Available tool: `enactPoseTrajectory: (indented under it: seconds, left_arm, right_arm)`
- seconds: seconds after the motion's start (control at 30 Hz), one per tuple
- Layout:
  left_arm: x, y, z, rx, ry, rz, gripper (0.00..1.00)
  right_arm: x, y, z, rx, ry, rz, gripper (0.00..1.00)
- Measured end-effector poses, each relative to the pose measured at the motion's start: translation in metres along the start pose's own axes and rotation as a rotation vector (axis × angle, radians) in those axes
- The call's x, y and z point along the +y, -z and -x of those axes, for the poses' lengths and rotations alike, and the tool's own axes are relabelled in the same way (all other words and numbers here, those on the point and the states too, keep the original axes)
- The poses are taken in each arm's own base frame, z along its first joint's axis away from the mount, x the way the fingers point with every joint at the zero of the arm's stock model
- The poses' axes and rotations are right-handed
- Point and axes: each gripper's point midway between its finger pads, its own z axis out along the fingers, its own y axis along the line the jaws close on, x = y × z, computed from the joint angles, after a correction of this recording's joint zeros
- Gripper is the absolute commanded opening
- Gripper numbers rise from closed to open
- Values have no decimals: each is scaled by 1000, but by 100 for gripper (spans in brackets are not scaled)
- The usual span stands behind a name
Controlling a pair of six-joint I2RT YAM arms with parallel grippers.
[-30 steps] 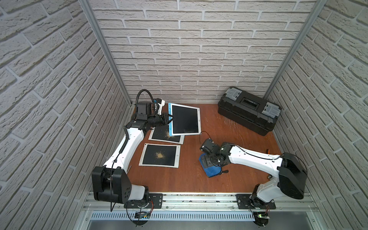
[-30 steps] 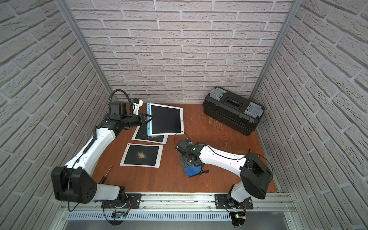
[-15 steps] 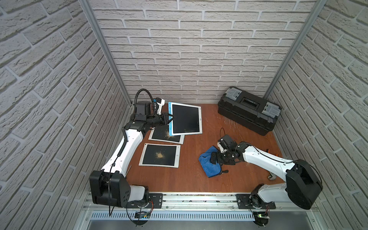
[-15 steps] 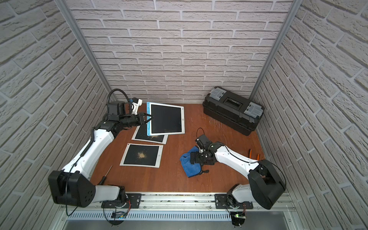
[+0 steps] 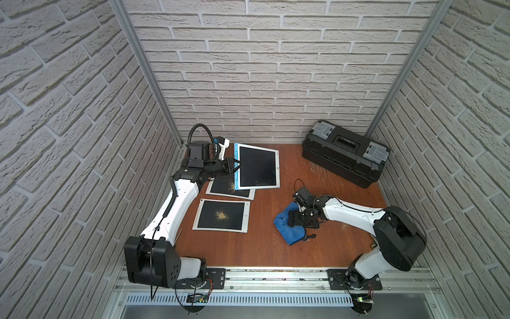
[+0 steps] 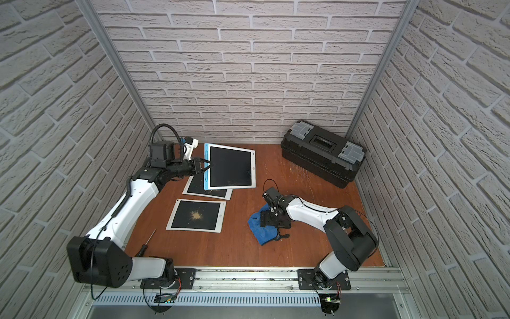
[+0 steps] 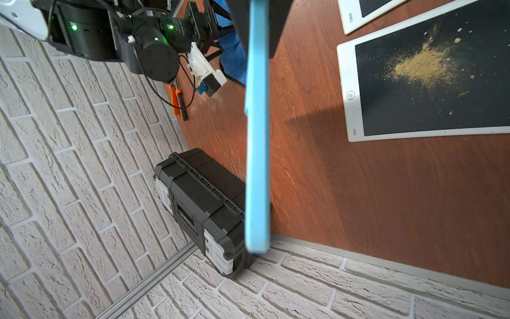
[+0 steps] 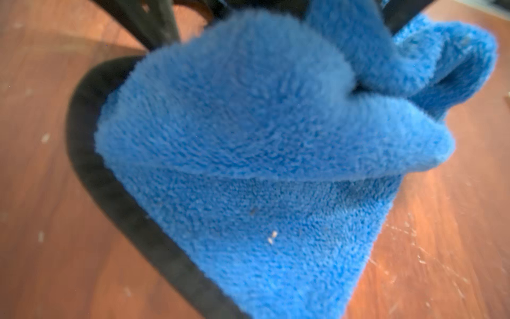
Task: Wipe the drawing tablet
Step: Adjust the cleaning item at the center of the board, then wipe the dirt from the drawing tablet.
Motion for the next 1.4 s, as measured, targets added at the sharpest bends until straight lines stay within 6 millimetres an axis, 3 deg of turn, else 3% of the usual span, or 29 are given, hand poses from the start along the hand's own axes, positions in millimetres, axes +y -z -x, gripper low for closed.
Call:
enactPoseTrajectory:
  seconds: [0.2, 0.23, 0.33, 0.43, 0.57, 0.7, 0.83, 1.0, 1.17, 1.27, 1.4]
  left_arm:
    - [0, -1, -2, 7, 1, 1, 0]
    - [0, -1, -2, 8, 2, 1, 0]
    - [0, -1, -3, 12, 2, 2, 0]
    - [0, -1, -4, 14, 1, -1, 0]
    - [-5, -4, -6, 26, -1, -22, 0]
    - [-22, -14, -12, 55, -2, -92, 0]
    - [-40, -24, -19, 68, 29, -189, 0]
    - [-42, -39, -58, 147, 155, -241, 0]
    - [-38, -39, -104, 219, 248, -217, 0]
    - [-32, -35, -124, 222, 302, -202, 0]
    - [-20, -42, -143, 221, 352, -135, 0]
  right_arm:
    - [19, -7, 8, -23, 13, 15, 8]
    - [21, -6, 8, -25, 13, 22, 4]
    - [19, -2, 10, -35, 11, 31, 2]
    - [-1, 16, 23, -90, 6, -25, 2]
    - [-36, 82, 58, -264, 29, -206, 3]
    - [-53, 152, 85, -449, 56, -336, 3]
    - [-70, 183, 88, -504, 78, -444, 3]
    - [-83, 201, 89, -528, 119, -558, 3]
    - [-81, 203, 84, -541, 172, -615, 3]
    - [-70, 195, 79, -541, 229, -637, 3]
    - [-46, 167, 71, -519, 300, -628, 3]
